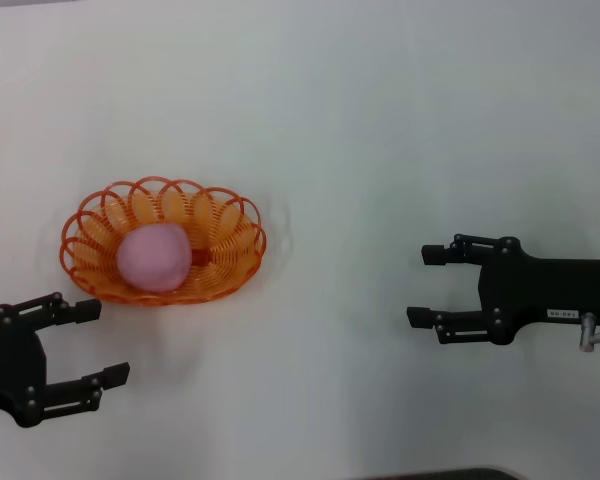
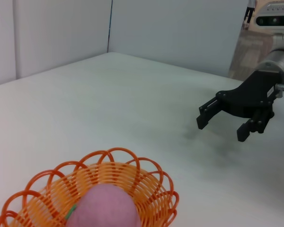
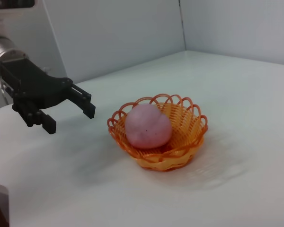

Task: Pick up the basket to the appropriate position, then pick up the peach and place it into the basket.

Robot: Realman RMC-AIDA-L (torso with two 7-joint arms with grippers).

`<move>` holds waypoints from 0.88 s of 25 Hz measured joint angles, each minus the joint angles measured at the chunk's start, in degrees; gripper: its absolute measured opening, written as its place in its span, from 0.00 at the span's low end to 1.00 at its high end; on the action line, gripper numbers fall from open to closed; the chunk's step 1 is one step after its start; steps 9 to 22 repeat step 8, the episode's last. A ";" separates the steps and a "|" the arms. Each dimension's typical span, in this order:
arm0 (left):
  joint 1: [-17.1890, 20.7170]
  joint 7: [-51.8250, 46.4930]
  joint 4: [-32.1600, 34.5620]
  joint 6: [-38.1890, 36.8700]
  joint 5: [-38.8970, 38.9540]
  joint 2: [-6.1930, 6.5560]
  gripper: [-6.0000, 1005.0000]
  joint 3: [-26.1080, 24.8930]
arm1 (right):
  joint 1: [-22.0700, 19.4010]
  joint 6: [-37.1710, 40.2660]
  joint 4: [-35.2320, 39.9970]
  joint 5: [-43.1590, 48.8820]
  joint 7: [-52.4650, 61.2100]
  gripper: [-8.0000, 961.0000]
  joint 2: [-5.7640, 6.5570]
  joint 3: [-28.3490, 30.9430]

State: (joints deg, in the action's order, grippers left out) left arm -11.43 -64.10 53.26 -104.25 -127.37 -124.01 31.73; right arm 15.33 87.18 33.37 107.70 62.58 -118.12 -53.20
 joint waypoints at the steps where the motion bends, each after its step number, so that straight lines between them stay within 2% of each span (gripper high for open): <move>1: 0.00 0.00 0.00 -0.11 -0.08 0.00 0.78 0.00 | 0.02 -0.03 -0.02 0.11 -0.13 0.90 -0.07 0.02; 22: 0.01 -0.12 0.00 -0.25 0.07 -0.08 0.78 0.00 | -0.08 -0.31 -0.06 0.15 -0.42 0.90 -0.28 0.13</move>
